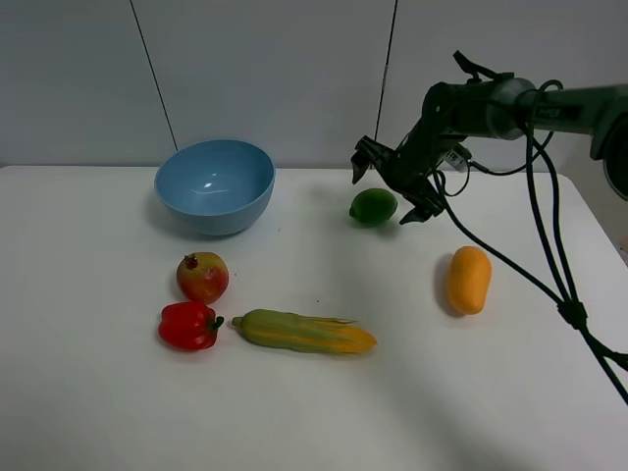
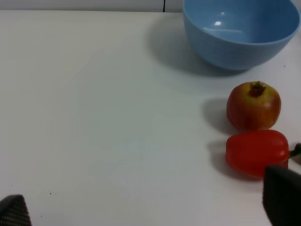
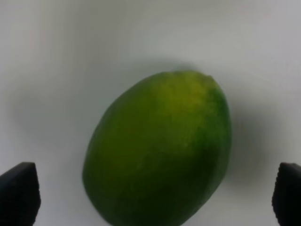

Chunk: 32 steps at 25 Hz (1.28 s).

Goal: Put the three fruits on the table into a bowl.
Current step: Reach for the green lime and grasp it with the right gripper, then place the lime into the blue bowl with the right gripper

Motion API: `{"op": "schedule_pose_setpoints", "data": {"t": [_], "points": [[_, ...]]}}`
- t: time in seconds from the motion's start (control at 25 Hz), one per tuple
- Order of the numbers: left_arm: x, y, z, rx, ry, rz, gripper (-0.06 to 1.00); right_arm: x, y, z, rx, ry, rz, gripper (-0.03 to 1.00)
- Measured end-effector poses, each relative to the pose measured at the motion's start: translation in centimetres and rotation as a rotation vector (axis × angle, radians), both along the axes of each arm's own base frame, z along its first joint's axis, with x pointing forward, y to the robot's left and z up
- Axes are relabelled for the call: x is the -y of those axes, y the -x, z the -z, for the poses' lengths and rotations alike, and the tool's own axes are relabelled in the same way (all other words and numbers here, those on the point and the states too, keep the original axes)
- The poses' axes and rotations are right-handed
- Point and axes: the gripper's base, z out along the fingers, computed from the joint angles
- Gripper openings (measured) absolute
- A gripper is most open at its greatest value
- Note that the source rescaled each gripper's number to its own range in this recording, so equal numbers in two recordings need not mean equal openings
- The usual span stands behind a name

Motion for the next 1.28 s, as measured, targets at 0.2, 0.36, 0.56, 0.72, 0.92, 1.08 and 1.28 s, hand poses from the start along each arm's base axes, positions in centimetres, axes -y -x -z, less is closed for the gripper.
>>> {"op": "schedule_pose_setpoints", "data": {"t": [0.2,0.36,0.56,0.72,0.92,1.08,1.28], "points": [[0.0,0.0,0.0,0.003,0.000,0.000,1.00,-0.3,-0.7,1.9,-0.009,-0.012,0.019,0.99],[0.0,0.0,0.0,0.003,0.000,0.000,1.00,-0.3,-1.0,2.8,-0.003,-0.015,0.026,0.98],[0.0,0.0,0.0,0.004,0.000,0.000,1.00,-0.4,-1.2,3.0,0.005,-0.022,0.032,0.83],[0.0,0.0,0.0,0.004,0.000,0.000,1.00,-0.5,-1.2,3.3,0.000,-0.029,0.034,0.31],[0.0,0.0,0.0,0.004,0.000,0.000,1.00,-0.6,-1.2,3.4,-0.007,-0.044,0.045,0.19],[0.0,0.0,0.0,0.004,-0.001,-0.001,1.00,-0.8,-1.3,3.3,-0.006,-0.079,0.053,0.19],[0.0,0.0,0.0,0.004,-0.001,-0.001,1.00,-1.7,-2.3,0.2,0.152,-0.146,-0.049,0.19]]}}
